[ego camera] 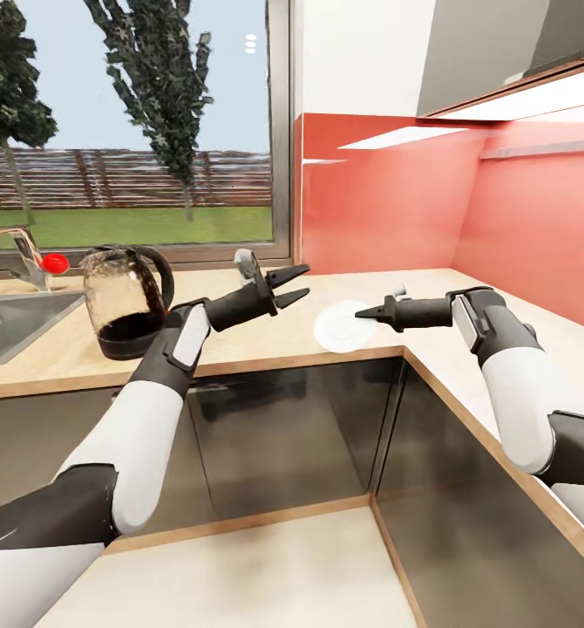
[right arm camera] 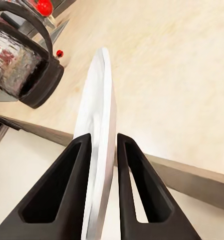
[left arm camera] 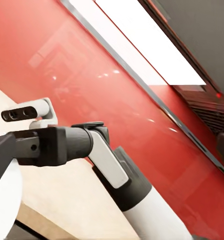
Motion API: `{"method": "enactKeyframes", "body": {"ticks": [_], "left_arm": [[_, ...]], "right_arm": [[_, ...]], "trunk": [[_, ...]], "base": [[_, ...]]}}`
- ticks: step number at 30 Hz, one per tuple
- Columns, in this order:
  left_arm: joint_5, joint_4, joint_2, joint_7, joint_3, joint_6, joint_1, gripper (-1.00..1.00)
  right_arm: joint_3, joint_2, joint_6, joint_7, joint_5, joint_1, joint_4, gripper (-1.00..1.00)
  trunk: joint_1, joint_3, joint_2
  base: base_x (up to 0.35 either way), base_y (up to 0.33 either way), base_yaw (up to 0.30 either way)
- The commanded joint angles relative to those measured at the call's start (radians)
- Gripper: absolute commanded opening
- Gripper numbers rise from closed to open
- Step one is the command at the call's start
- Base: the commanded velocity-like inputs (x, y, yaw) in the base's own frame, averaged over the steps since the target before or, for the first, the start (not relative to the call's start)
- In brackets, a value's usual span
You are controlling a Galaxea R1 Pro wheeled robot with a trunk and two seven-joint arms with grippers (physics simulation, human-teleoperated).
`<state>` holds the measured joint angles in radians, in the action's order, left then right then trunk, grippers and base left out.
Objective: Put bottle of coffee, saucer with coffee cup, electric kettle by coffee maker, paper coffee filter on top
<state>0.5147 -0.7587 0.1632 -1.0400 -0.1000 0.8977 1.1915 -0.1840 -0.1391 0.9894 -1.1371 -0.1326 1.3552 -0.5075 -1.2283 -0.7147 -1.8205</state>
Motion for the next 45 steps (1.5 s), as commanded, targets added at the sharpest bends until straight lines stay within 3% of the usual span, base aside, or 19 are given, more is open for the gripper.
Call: {"method": "enactKeyframes", "body": {"ticks": [1,5,9,10,13,17,22,24,26,27,32,33,34,35,37,38,41,44,45], "left_arm": [[-0.001,-0.001,0.000,-0.003,0.004,0.005,0.000,1.00],[-0.001,-0.006,-0.001,-0.033,0.034,0.005,-0.002,1.00],[-0.002,-0.007,-0.003,-0.131,0.092,0.005,-0.011,1.00],[-0.002,-0.007,-0.006,-0.162,0.126,0.004,-0.021,1.00],[-0.003,-0.008,-0.008,-0.189,0.175,0.004,-0.044,1.00],[-0.004,-0.047,-0.010,-0.210,0.225,0.003,-0.111,1.00],[-0.004,-0.266,-0.040,-0.218,0.247,0.004,-0.325,1.00],[-0.004,-0.318,-0.056,-0.219,0.249,0.005,-0.376,1.00],[-0.004,-0.389,-0.095,-0.219,0.251,0.005,-0.486,1.00],[-0.004,-0.415,-0.153,-0.220,0.251,0.004,-0.597,1.00],[-0.004,-0.426,-0.251,-0.222,0.249,-0.002,-0.777,1.00],[-0.004,-0.426,-0.290,-0.241,0.249,-0.009,-0.820,1.00],[-0.004,-0.425,-0.308,-0.255,0.248,-0.014,-0.839,1.00],[-0.004,-0.417,-0.357,-0.312,0.246,-0.043,-0.890,1.00],[-0.003,-0.372,-0.419,-0.378,0.243,-0.111,-0.944,1.00],[-0.002,-0.320,-0.450,-0.399,0.241,-0.152,-0.961,1.00],[0.000,0.022,-0.509,-0.531,0.234,-0.389,-0.987,1.00],[0.001,0.231,-0.545,-0.531,0.222,-0.556,-0.993,1.00],[0.002,0.477,-0.576,-0.531,0.211,-0.717,-0.996,1.00]], "right_arm": [[-0.006,0.000,0.008,-0.009,-0.009,0.001,0.000,-1.00],[-0.006,0.000,0.008,-0.009,-0.009,0.001,0.000,-1.00],[-0.006,0.000,0.008,-0.009,-0.009,0.001,-0.001,-1.00],[-0.006,0.000,0.007,-0.009,-0.009,0.001,-0.001,-1.00],[-0.006,0.000,0.007,-0.009,-0.009,0.001,-0.001,-1.00],[-0.009,0.000,0.006,-0.009,-0.008,0.001,-0.001,-1.00],[-0.010,-0.012,0.006,-0.010,-0.007,0.001,-0.002,-1.00],[-0.011,-0.015,0.006,-0.010,-0.007,0.001,-0.002,-1.00],[-0.011,-0.019,0.006,-0.010,-0.007,0.001,-0.002,-1.00],[-0.010,-0.020,0.006,-0.011,-0.007,0.000,-0.001,-1.00],[-0.010,-0.021,0.006,-0.012,-0.007,-0.001,0.000,-1.00],[-0.009,-0.021,0.006,-0.012,-0.007,-0.002,0.000,-1.00],[-0.009,-0.021,0.006,-0.012,-0.007,-0.002,0.000,-1.00],[-0.009,-0.021,0.006,-0.012,-0.007,-0.004,0.000,-1.00],[-0.009,-0.021,0.006,-0.012,-0.007,-0.007,0.000,-1.00],[-0.009,-0.020,0.006,-0.012,-0.008,-0.009,0.000,-1.00],[-0.009,-0.021,0.005,-0.012,-0.007,-0.011,0.000,-1.00],[-0.009,-0.020,0.005,-0.012,-0.007,-0.011,0.000,-1.00],[-0.010,-0.020,0.005,-0.012,-0.006,-0.011,0.001,-1.00]], "trunk": [[0.000,-0.001,0.000],[0.000,-0.001,0.000],[0.000,-0.001,0.000],[0.000,-0.001,0.000],[0.000,-0.001,0.000],[0.000,-0.001,0.000],[0.000,-0.001,0.000],[0.000,-0.001,0.000],[0.000,-0.001,0.000],[0.000,-0.001,0.000],[0.000,-0.001,0.000],[0.000,-0.001,0.000],[0.000,-0.001,0.000],[0.000,-0.001,0.000],[0.000,-0.001,0.000],[0.000,-0.001,0.000],[0.000,-0.001,0.000],[0.000,-0.001,0.000],[0.000,-0.001,0.000]], "base": [[-0.001,0.000,0.000],[0.000,0.000,0.000],[0.000,0.000,0.000],[0.000,0.000,0.000],[0.000,0.000,0.000],[0.000,0.000,0.000],[0.000,0.000,0.000],[0.000,0.000,0.000],[0.000,0.000,0.000],[0.000,0.000,0.000],[0.000,0.000,0.000],[0.000,0.000,0.000],[0.000,0.000,0.000],[0.000,0.000,0.000],[0.000,0.000,0.000],[0.000,0.000,0.000],[0.000,0.000,0.000],[0.000,0.000,0.000],[0.000,0.000,0.000]]}}
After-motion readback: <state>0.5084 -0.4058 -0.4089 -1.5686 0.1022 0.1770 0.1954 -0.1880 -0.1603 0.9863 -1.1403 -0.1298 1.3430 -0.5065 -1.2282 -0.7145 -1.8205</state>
